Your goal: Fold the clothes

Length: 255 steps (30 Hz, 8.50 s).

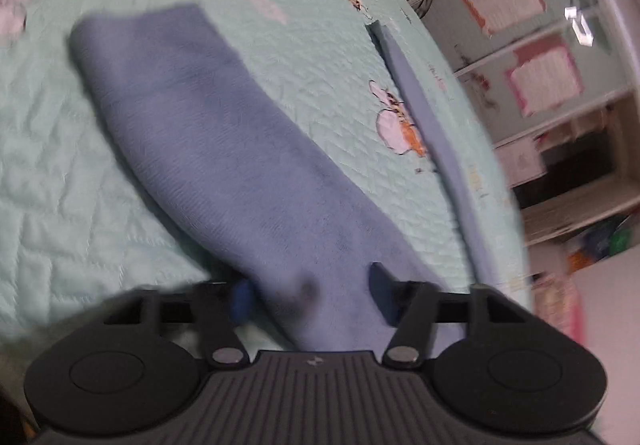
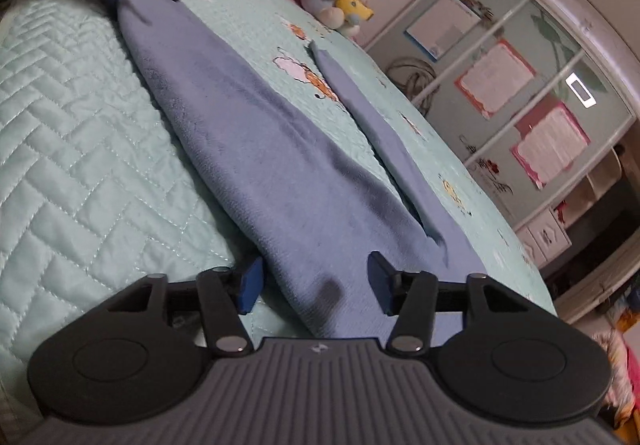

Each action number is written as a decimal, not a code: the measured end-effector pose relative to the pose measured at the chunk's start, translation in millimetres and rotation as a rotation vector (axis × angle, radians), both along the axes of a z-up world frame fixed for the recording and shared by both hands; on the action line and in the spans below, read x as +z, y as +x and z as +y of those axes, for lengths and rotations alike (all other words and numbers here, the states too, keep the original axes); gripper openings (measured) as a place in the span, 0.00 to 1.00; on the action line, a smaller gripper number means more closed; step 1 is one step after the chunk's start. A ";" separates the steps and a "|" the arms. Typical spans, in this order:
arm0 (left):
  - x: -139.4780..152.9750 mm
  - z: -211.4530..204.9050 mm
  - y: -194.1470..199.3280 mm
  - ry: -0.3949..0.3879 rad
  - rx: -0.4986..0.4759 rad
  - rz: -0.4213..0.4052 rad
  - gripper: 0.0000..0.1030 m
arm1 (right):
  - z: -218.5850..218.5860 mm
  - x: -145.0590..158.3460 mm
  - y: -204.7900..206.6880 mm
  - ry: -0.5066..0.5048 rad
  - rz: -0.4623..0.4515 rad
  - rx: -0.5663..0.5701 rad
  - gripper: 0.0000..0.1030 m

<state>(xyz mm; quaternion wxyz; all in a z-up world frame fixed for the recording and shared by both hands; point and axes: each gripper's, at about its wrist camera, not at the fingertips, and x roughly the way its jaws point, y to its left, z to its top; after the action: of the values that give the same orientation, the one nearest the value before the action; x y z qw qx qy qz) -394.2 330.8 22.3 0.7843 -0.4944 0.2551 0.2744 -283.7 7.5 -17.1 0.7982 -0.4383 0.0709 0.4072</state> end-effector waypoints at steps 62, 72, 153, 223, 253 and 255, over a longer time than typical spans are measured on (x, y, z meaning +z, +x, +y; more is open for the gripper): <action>-0.7 -32.6 58.1 0.498 -0.405 0.187 0.06 | 27.3 7.1 213.5 0.548 0.903 -0.349 0.20; 23.2 -45.5 51.2 0.510 -0.559 0.105 0.15 | 55.6 49.9 144.6 0.430 0.903 -0.072 0.20; 39.2 71.6 0.6 0.511 -0.452 0.178 0.21 | 216.4 56.3 73.3 0.326 1.084 0.121 0.26; -11.3 41.8 -70.8 -0.123 0.092 -0.122 0.26 | -90.1 50.1 68.0 0.524 1.008 -0.402 0.55; 3.9 64.1 -57.2 0.093 -0.078 0.044 0.19 | -39.6 36.0 107.2 0.707 1.324 -0.550 0.11; 13.0 57.2 -69.8 0.096 -0.034 0.078 0.20 | -44.3 44.4 96.8 0.629 1.315 -0.498 0.16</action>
<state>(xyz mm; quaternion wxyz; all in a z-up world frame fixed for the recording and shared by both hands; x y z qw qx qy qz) -464.0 387.9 35.3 0.8011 -0.4408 0.2802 0.2922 -186.9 -36.7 27.3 0.7470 0.1704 0.5083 0.3932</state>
